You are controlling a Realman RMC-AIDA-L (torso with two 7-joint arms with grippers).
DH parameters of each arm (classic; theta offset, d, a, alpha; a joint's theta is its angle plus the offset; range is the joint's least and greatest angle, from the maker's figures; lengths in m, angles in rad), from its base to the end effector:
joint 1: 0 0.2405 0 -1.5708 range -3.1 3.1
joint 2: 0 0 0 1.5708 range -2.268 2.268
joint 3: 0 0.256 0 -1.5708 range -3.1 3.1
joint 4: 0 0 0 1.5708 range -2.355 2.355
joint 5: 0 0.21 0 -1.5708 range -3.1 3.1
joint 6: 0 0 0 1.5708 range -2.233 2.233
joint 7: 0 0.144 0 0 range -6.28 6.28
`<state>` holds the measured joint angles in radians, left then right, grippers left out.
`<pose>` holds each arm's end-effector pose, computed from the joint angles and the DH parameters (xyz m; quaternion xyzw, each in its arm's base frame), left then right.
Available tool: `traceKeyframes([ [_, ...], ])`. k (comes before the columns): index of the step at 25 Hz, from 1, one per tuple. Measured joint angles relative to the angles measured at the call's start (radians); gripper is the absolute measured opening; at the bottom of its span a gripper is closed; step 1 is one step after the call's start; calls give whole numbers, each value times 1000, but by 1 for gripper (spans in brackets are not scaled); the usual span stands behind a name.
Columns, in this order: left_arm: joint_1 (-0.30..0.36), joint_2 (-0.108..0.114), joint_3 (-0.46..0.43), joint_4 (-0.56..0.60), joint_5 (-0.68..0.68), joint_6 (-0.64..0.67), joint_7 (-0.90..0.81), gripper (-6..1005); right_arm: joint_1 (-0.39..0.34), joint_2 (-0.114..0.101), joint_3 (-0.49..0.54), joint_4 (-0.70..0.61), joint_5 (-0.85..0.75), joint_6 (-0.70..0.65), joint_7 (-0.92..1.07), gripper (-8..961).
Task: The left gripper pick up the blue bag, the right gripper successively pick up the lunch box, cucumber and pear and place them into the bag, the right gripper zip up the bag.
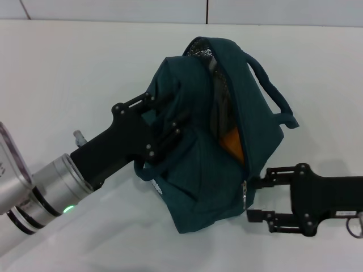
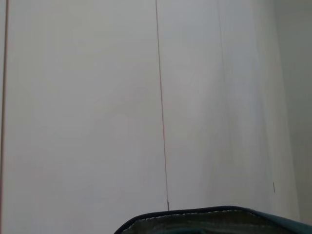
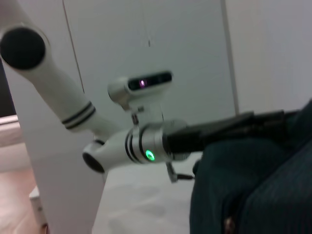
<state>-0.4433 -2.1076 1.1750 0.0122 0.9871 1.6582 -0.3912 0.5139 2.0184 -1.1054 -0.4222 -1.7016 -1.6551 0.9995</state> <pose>-0.2627 0.2590 -0.0588 -0.8419 -0.0770 -0.4346 0.3104 0.2521 0.2813 -0.0405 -0.9590 0.0649 0.2759 0.0095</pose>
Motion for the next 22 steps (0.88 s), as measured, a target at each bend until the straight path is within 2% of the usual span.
traceKeyframes([
  [1,0,0,0,1,1,-1,0,493,8,2,-12,3,1,9,5,550],
  [13,-12,0,0,-2,-1,-3,0,508,74,9,-107,7,4,23,26,543],
  [22,-14,0,-6,-2,-3,-8,0,519,81,9,-125,7,5,23,28,537],
])
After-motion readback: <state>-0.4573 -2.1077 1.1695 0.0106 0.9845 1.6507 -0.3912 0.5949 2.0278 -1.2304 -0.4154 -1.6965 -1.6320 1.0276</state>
